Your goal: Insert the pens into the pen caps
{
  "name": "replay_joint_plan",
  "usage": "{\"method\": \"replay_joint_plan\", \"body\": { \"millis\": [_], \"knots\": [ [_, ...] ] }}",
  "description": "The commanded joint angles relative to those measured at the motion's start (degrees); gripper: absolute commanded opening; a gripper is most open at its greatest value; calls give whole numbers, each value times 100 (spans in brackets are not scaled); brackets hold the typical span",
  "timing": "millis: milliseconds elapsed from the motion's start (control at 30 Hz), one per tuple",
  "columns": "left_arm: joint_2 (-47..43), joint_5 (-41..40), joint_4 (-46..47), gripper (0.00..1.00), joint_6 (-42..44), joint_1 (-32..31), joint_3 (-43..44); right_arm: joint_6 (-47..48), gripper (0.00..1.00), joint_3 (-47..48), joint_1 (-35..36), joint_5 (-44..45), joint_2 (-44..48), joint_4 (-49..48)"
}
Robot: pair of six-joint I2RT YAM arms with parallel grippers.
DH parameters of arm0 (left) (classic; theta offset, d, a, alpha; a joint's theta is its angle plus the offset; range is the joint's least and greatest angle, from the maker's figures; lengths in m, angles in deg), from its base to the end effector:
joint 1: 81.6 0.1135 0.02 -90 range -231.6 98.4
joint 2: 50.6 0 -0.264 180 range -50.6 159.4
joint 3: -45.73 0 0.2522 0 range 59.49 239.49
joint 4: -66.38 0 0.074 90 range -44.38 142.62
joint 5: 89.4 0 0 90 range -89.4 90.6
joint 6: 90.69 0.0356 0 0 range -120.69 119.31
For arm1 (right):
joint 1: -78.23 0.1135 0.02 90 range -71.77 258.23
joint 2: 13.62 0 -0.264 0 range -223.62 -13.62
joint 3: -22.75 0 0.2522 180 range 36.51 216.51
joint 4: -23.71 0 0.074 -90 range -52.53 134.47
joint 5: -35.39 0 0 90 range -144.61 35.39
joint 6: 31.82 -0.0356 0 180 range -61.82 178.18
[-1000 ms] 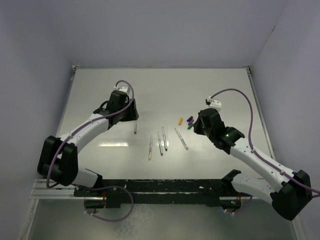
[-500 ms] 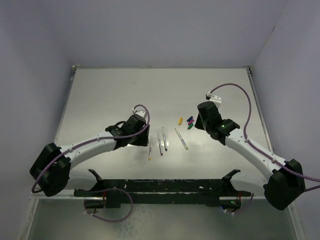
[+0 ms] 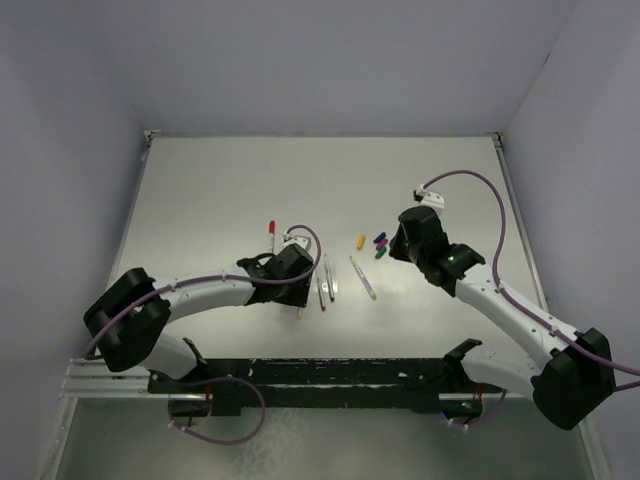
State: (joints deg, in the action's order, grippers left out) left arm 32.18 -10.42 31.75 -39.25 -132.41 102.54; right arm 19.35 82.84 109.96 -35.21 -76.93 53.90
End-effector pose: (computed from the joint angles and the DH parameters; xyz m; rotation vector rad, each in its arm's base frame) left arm 0.1740 -0.2027 0.1701 0.2143 2.6204 -0.3046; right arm 0.2129 0.1178 0.2760 0.3275 2.1134 0.3650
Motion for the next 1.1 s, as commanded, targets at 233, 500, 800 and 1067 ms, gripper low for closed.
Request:
{"method": "replay_joint_plan", "body": {
  "millis": [233,500,800,1067],
  "knots": [
    [538,-239,150,62,-111,-196,430,33,8,-145,-13,-186,170,-339],
    [979,-409,-302,55,-19,-254,546,7,8,-215,-9,-224,213,-435],
    [940,-258,-635,48,-79,-274,416,-36,8,-185,-8,-244,231,-398],
    [980,-40,-1034,45,-14,-281,517,-99,8,-169,-11,-309,208,-437]
  ]
}}
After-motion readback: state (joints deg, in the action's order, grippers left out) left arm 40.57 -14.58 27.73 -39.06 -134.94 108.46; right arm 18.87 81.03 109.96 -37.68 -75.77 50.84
